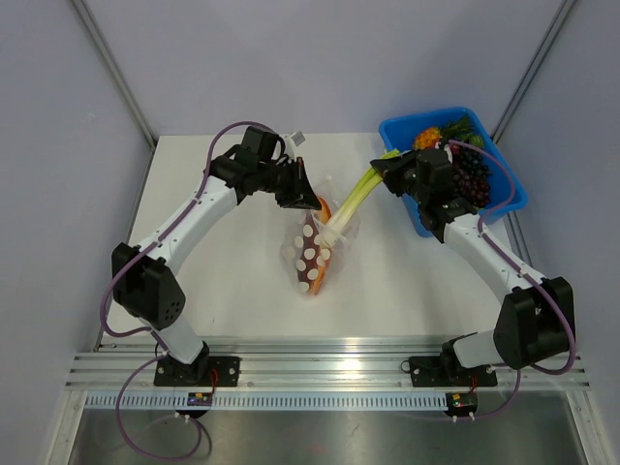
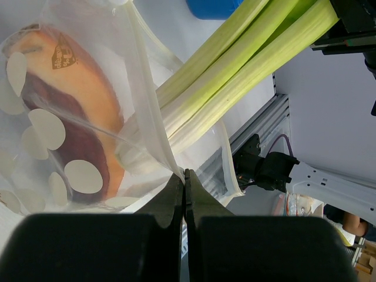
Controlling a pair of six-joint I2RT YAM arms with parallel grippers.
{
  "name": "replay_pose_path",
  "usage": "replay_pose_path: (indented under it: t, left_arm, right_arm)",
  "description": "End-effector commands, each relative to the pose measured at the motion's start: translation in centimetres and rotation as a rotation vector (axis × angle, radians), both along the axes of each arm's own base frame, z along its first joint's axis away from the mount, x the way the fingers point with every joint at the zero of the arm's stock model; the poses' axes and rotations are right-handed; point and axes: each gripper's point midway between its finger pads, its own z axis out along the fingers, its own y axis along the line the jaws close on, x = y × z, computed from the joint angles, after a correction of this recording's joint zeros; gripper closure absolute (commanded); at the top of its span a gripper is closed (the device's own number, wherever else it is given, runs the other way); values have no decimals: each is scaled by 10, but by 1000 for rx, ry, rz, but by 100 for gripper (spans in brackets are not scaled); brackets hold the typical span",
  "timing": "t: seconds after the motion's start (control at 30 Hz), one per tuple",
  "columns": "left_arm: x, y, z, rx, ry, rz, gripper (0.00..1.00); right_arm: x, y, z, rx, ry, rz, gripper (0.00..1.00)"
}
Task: Place the food in the zip-top bag and seal the zipper
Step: Place the fake vegetable in the zipper food storage bag.
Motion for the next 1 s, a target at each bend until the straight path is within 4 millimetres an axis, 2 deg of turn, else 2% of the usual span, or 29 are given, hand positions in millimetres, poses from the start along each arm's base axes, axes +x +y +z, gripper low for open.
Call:
replay_pose_path:
  t: [0.0, 0.17, 0.27, 0.3, 0.37, 0.4, 0.53, 0.63, 0.73, 0.97]
  left_arm:
    - [2, -9, 9, -44, -36, -32, 100]
    - [3, -11, 12, -50, -40, -37, 100]
    - [4, -13, 14, -51, -43, -41, 100]
    - [4, -14, 15, -50, -44, -41, 100]
    - [4, -14, 14, -50, -44, -43, 100]
    - [5, -15, 14, -54, -42, -43, 100]
    - [3, -21, 13, -60, -35, -54, 100]
    - [1, -24, 14, -61, -41, -59, 100]
    - [0, -24, 14, -58, -43, -58, 100]
    - [-3, -20, 11, -42, -46, -46, 100]
  right_arm:
    - [5, 14, 41, 86, -92, 46, 100]
    - [5, 19, 28, 81, -63, 61, 100]
    - [-4, 27, 3, 68, -17, 85, 100]
    - [-10, 28, -15, 58, 19, 91, 100]
    - [-17, 35, -35, 42, 55, 110, 100]
    - [-25, 42, -51, 21, 85, 125, 100]
    - [-46, 75, -85, -69, 146, 205, 100]
    - [-55, 95, -98, -101, 163, 256, 100]
    - [-56, 102, -97, -136, 149, 265, 100]
    - [-55, 109, -58, -179, 51, 286, 100]
